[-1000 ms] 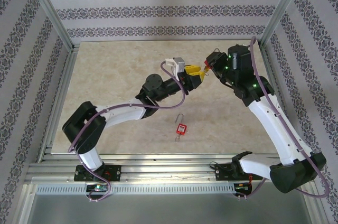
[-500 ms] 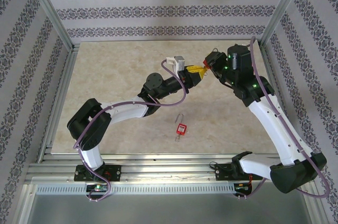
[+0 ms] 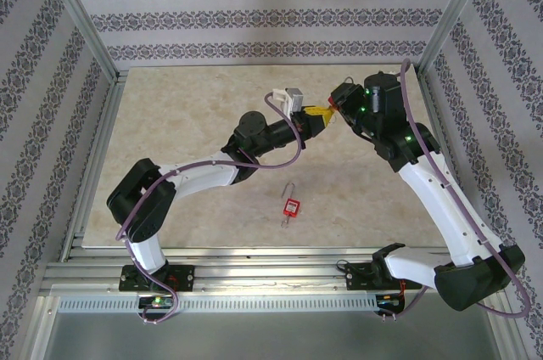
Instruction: Unlock with the key
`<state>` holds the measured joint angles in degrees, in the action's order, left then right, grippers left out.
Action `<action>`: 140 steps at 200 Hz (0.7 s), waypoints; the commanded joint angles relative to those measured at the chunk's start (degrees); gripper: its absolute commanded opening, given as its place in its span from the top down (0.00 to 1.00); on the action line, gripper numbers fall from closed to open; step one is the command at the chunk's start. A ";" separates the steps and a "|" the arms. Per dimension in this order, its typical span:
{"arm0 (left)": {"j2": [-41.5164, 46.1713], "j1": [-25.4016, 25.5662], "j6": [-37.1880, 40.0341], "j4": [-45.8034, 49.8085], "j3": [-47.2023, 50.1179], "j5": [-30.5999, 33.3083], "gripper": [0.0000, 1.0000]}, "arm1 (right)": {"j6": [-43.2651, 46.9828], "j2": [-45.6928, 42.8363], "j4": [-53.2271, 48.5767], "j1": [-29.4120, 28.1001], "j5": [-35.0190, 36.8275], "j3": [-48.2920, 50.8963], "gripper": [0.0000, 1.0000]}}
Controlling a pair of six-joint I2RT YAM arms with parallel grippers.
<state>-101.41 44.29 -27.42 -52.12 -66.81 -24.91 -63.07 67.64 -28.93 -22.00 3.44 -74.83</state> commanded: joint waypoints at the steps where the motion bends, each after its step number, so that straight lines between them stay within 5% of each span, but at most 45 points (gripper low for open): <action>1: 1.05 1.46 5.21 5.52 -3.83 -1.69 0.98 | -0.70 -0.41 0.71 -1.73 -2.76 0.98 1.00; 60: 0.34 1.76 5.35 7.21 -5.66 -1.00 1.00 | -0.92 -0.56 0.82 -2.18 -2.43 1.92 1.00; 89: 0.76 1.51 0.86 4.12 -4.23 -2.55 0.75 | -0.74 -0.84 0.54 -1.67 -2.55 2.01 1.00; 111: 0.62 1.23 -1.98 2.64 -3.84 -4.09 0.65 | -0.76 -1.19 0.45 -1.42 -2.62 2.23 1.00; 122: 0.63 1.23 -2.23 2.82 -3.84 -4.71 0.65 | -0.83 -1.28 0.45 -1.30 -2.66 2.32 1.00; 140: 0.73 1.23 -2.04 3.70 -3.73 -4.46 0.82 | -0.96 -1.54 0.50 -1.29 -2.67 2.34 1.00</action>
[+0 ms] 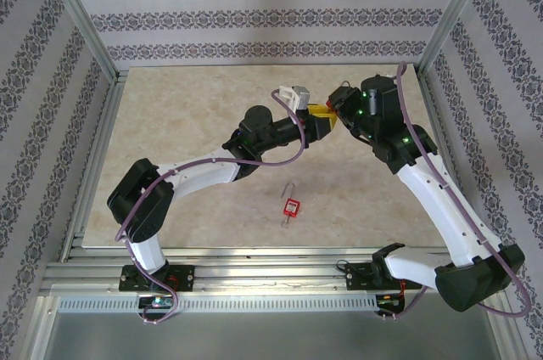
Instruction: Unlock with the key
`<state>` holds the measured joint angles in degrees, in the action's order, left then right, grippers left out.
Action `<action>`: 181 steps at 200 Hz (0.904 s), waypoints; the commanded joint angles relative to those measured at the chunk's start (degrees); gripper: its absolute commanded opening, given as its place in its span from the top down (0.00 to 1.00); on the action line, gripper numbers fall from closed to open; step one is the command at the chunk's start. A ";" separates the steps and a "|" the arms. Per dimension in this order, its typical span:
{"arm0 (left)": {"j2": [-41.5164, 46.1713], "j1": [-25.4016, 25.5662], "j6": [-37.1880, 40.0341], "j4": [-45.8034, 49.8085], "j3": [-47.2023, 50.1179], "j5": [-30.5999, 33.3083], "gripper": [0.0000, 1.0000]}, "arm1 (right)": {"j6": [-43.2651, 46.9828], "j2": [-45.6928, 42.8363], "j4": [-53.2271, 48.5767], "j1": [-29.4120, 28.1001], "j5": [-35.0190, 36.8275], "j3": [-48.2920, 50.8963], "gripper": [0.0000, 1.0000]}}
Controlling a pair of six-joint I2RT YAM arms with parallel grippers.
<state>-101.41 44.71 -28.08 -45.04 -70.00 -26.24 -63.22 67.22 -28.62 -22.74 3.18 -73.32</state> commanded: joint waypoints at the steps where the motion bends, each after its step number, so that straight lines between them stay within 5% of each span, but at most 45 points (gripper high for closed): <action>1: 0.66 0.82 -1.38 -3.39 -0.52 -3.12 0.82 | -0.83 -1.13 0.21 -0.55 -2.44 0.82 1.00; 23: 0.68 0.73 -1.46 -3.22 -0.34 -2.79 0.95 | -0.84 -1.30 -0.03 -0.63 -2.38 0.85 1.00; 63: 1.53 1.44 2.71 2.00 -1.85 -1.16 0.99 | -1.38 -1.13 0.32 -0.99 -2.40 1.34 1.00; 120: 5.19 7.39 28.93 22.93 -6.46 11.54 1.00 | -2.52 0.63 -0.38 -1.08 -4.19 0.11 1.00; 181: 5.55 13.88 57.01 23.99 -5.13 23.79 1.00 | -4.27 1.06 0.85 -0.64 -6.26 1.02 1.00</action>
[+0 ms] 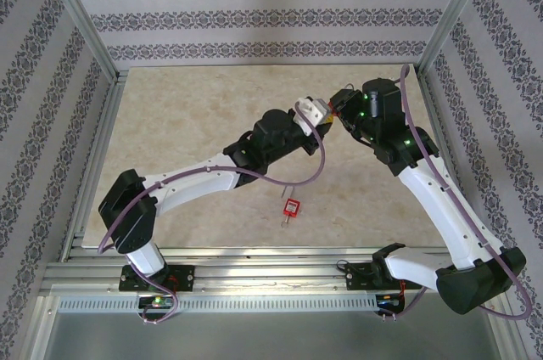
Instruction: Unlock with the key
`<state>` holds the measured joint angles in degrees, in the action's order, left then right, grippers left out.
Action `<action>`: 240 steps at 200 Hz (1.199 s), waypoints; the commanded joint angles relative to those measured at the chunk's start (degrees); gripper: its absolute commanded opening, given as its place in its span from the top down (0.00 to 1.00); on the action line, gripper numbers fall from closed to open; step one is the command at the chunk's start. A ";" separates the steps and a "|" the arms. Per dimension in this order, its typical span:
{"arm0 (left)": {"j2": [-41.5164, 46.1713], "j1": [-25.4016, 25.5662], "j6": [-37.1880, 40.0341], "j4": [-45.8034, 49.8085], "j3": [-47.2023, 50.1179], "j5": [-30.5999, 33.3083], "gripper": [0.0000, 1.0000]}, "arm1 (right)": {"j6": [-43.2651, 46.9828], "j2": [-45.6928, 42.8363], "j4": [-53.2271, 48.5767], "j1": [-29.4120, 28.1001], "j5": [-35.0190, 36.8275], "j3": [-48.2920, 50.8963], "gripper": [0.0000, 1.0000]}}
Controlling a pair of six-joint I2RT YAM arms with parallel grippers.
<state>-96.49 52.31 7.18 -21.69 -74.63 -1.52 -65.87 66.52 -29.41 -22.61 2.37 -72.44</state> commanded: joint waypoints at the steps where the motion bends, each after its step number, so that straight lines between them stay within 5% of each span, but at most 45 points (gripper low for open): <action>1: 0.62 6.29 21.96 0.67 -0.51 -0.89 1.00 | -1.63 1.76 1.64 -0.77 -5.45 0.17 1.00; 85: -0.09 8.95 40.14 0.77 1.35 2.09 1.00 | -1.99 1.42 1.99 -0.33 -6.15 1.38 1.00; 240: 3.50 7.10 24.96 -8.78 8.03 1.41 1.00 | -2.17 -0.90 2.66 0.20 -8.35 3.00 1.00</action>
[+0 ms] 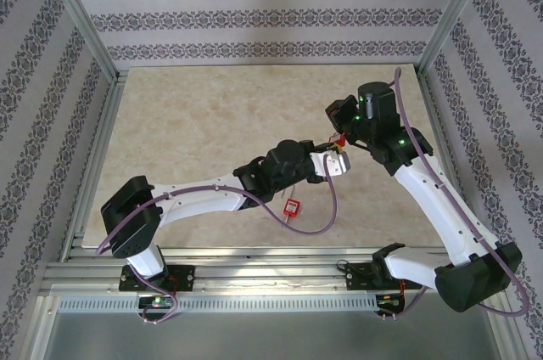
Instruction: Unlock with the key
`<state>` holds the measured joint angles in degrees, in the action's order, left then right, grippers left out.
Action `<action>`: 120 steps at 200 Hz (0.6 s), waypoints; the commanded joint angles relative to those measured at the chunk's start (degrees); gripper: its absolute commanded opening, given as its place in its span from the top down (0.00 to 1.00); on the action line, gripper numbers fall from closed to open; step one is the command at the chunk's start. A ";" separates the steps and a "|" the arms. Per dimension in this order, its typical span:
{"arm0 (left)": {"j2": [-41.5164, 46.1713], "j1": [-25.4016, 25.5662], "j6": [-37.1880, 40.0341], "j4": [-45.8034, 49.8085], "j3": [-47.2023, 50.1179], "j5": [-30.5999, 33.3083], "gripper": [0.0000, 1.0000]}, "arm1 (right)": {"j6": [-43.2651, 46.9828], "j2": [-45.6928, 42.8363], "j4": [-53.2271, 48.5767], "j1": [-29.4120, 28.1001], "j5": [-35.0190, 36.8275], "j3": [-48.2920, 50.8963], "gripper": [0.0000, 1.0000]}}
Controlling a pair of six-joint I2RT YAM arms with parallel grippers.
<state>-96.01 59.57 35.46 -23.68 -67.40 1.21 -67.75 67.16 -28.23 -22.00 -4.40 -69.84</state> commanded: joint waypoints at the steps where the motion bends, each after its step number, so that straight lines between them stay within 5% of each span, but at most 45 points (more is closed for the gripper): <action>1: 3.06 -0.16 -3.35 -6.89 0.87 -1.31 1.00 | -0.29 -1.56 1.45 -0.41 -1.57 0.40 1.00; 120: 9.71 -4.14 -18.84 -15.20 9.58 -2.04 1.00 | 1.71 -4.62 0.01 1.93 -2.97 0.85 1.00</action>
<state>-89.23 56.86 23.14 -32.69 -59.46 0.64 -67.48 64.20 -27.66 -20.99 -6.11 -68.82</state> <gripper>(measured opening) 0.038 0.046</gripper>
